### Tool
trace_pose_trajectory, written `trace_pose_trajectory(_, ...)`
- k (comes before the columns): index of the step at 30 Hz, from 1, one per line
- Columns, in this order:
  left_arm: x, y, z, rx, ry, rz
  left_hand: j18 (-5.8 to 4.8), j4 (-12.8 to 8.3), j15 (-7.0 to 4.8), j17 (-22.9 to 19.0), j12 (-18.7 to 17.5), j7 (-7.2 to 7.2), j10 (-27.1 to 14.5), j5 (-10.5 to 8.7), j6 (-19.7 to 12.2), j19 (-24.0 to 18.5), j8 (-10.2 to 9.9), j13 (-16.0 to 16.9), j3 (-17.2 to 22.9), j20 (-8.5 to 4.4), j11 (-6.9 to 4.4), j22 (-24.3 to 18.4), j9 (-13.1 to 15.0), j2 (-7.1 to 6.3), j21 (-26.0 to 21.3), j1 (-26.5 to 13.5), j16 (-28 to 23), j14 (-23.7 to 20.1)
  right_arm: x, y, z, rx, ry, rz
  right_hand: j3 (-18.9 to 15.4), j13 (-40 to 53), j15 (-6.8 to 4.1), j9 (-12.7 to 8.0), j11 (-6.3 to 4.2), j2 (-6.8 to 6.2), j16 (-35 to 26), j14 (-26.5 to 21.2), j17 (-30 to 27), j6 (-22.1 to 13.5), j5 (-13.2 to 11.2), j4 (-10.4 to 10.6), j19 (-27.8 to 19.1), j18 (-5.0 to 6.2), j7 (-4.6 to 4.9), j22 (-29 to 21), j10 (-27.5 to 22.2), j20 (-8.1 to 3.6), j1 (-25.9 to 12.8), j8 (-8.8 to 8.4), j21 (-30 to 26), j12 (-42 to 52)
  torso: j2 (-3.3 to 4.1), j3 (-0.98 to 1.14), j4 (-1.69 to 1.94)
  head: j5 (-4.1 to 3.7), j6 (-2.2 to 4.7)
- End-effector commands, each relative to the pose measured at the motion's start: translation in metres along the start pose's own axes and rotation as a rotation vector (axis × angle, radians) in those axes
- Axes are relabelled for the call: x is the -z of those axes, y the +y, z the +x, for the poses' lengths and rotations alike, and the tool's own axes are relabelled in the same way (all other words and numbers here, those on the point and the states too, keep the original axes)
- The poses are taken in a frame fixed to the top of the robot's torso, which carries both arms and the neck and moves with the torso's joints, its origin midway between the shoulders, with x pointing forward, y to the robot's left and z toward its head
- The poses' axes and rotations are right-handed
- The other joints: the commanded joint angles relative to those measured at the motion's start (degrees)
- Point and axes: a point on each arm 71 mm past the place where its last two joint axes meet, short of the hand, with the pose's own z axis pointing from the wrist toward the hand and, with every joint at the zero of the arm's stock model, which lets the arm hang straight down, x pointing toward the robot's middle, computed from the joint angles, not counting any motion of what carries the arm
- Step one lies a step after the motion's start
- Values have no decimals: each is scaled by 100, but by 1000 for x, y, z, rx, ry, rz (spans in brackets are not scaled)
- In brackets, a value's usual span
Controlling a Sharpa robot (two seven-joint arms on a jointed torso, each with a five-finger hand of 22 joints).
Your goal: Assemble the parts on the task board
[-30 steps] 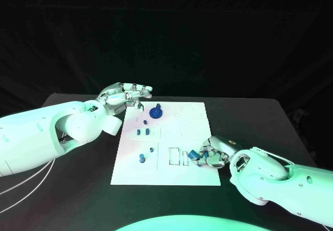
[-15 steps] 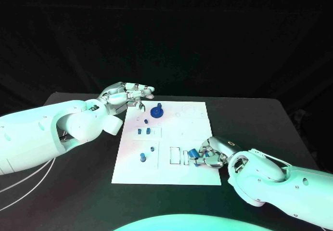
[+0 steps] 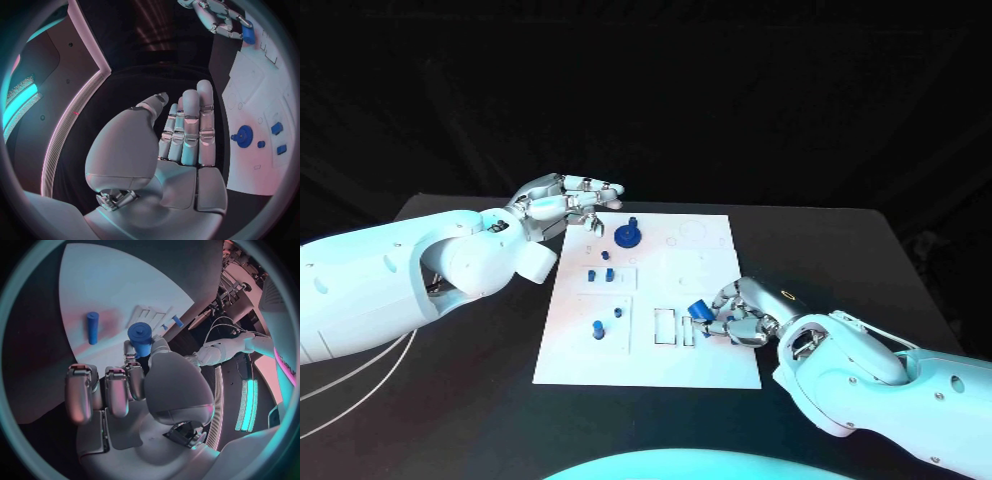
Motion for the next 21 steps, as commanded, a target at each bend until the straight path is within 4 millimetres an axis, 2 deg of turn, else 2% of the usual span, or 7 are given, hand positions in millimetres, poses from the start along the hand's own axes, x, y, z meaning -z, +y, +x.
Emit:
trace_pose_trajectory(1,-1,0,4,1,30,1,82,15,5,-5,12,5,-34,-18,-29,12,28,8,-34,19,8,-7,-9,12,-33,-53,21,-45,-2,4,-3,-60,-22,6,-1,544,-36,15,-21,80,32,562,1342,62,-2,13,424,-72,-14,1120,17,-30,23,25,23,-3,10,-2,27,-10,24)
trace_pose_trajectory(3,-1,0,4,1,30,2,82,15,5,-5,12,5,-34,-18,-29,12,28,8,-34,19,8,-7,-9,12,-33,-53,21,-45,-5,7,0,-61,4,6,-11,541,-39,22,-23,104,31,562,1341,67,-6,32,423,-71,-14,1119,14,-32,7,23,20,-11,16,1,36,4,20)
trace_pose_trajectory(6,-1,0,3,0,28,2,82,15,4,-6,16,3,-37,-15,-31,13,31,9,-36,19,6,-9,-9,21,-36,-50,22,-46,-10,12,5,-60,51,8,-42,539,-39,35,-23,141,26,560,1333,70,-75,57,421,-71,-14,1118,12,-34,-38,13,16,-21,11,1,25,29,7)
trace_pose_trajectory(10,-2,0,4,1,31,2,82,15,4,-6,16,3,-37,-15,-31,13,31,9,-36,19,6,-9,-9,21,-36,-50,22,-46,-17,19,13,-47,110,9,-98,532,-43,58,-27,186,20,558,1324,96,-151,70,419,-69,-21,1115,6,-37,-112,11,8,-40,16,-5,54,-2,12)
trace_pose_trajectory(18,-2,1,5,0,30,1,83,15,3,-8,19,2,-38,-13,-32,14,34,9,-37,19,4,-11,-9,29,-39,-47,23,-46,-24,29,25,-25,181,4,-275,558,-73,146,-67,306,16,556,1318,206,-407,75,420,-69,-71,1123,34,-60,-334,55,9,-44,21,-5,35,30,-3)
trace_pose_trajectory(21,-2,1,6,-4,32,2,84,11,1,-10,24,0,-41,-10,-34,16,39,11,-35,19,1,-14,-9,41,-43,-36,24,-47,-26,30,27,-17,194,6,-327,582,-88,181,-87,339,20,558,1325,256,-477,71,424,-72,-95,1134,58,-72,-388,85,22,-27,19,2,34,39,-1)
